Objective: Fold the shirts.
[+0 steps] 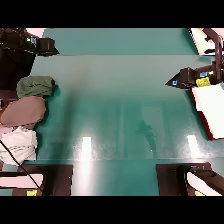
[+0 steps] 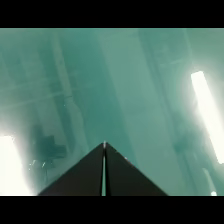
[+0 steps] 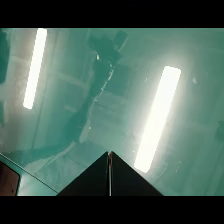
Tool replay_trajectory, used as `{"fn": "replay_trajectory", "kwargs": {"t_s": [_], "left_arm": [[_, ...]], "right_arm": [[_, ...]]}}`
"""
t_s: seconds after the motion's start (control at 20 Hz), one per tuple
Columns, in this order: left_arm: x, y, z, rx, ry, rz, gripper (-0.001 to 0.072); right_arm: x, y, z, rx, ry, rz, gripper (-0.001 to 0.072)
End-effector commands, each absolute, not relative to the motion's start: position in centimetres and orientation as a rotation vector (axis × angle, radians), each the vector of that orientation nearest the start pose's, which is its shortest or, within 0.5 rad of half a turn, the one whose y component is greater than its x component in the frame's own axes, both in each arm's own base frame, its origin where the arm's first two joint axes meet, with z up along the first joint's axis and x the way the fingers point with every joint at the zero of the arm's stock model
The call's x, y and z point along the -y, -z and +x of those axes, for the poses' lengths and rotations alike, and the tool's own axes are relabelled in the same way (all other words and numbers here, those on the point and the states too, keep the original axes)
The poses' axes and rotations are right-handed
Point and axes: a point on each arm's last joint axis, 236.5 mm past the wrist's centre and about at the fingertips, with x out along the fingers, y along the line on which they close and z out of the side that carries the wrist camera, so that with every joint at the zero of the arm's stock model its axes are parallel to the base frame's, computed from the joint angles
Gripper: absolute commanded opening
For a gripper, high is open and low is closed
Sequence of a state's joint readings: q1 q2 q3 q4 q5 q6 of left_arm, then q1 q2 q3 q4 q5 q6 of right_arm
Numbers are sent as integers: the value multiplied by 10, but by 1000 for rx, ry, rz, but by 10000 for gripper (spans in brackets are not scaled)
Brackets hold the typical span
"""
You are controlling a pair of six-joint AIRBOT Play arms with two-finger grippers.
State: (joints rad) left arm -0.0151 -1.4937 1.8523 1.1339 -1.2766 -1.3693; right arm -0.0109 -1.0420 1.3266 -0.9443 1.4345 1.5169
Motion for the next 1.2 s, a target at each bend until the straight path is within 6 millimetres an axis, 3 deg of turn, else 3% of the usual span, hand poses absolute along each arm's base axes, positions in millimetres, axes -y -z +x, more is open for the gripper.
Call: {"fn": "replay_trajectory", "kwargs": {"t_s": [0.0,0.05,0.1,0.25,0.5,0.6,0.8,0.85,0.9,1.0,1.1,1.15], "left_arm": [[75,-171,481,-946,347,-9,314],[53,-156,476,-1003,268,40,487],[29,-139,472,-1059,170,75,511],[-30,-85,460,-1177,-30,110,511],[-85,2,449,-1203,-123,52,512],[-97,16,453,-1161,-143,43,512],[-103,12,472,-1070,-153,61,507],[-104,14,474,-1068,-152,61,459],[-103,19,472,-1083,-151,59,339],[-101,26,468,-1112,-146,47,20],[-93,15,473,-1088,-132,-4,25],[-86,0,479,-1061,-119,-32,25]], "right_arm": [[-134,-177,326,-1088,-520,390,21],[-134,-177,326,-1088,-520,390,20],[-134,-177,326,-1088,-520,390,21],[-134,-176,326,-1090,-521,390,21],[-135,-174,320,-1116,-529,384,21],[-135,-174,320,-1117,-529,384,21],[-135,-174,320,-1116,-529,385,21],[-135,-174,320,-1116,-529,385,20],[-135,-174,320,-1116,-529,385,21],[-135,-174,320,-1116,-529,385,20],[-135,-174,320,-1114,-528,385,20],[-135,-175,322,-1104,-526,387,20]]}}
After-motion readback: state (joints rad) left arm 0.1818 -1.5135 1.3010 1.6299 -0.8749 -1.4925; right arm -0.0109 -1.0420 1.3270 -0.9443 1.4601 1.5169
